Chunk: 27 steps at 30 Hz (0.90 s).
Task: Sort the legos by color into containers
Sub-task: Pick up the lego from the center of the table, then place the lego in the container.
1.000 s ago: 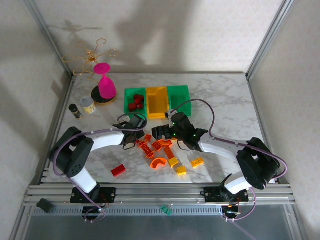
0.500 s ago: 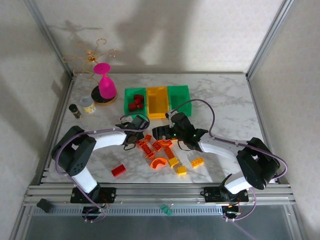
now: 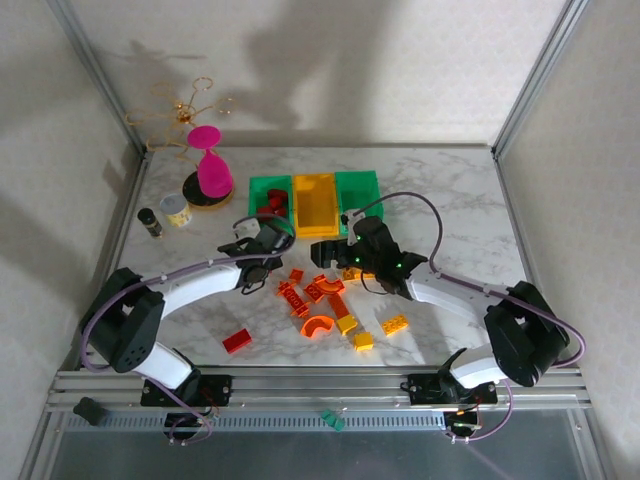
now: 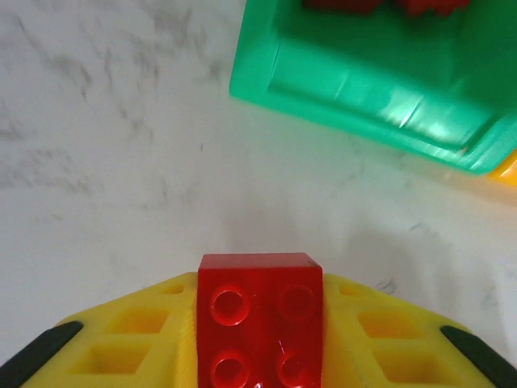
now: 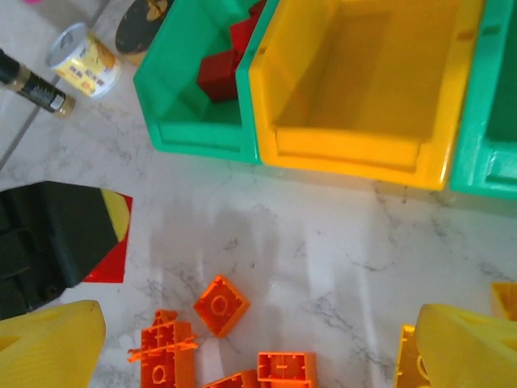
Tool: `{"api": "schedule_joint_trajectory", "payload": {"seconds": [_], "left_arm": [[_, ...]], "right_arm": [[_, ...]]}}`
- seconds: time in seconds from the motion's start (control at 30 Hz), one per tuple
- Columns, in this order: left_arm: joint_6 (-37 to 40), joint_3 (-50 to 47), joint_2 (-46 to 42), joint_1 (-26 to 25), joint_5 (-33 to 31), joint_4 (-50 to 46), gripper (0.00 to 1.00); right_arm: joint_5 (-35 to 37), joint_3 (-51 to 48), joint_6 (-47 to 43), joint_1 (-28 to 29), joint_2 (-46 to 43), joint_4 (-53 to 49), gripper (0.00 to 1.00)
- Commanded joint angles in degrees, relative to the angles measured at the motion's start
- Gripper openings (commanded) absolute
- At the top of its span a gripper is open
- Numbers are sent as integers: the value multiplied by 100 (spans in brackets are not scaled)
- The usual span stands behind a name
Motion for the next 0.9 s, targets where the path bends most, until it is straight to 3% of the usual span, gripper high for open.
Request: {"api": "schedule_joint_trajectory", "payload": {"seconds": [0.0, 0.33, 0.87], "left_arm": [[592, 669, -29, 1, -686, -261, 33], [1535, 2419, 1182, 321, -608, -38, 33], [1795, 3913, 3122, 889, -476, 189, 38]], "right_arm": [[63, 188, 182, -137, -101, 7, 99], [122, 182, 370, -360, -63, 258, 99], [139, 265, 254, -469, 64, 196, 99]]}}
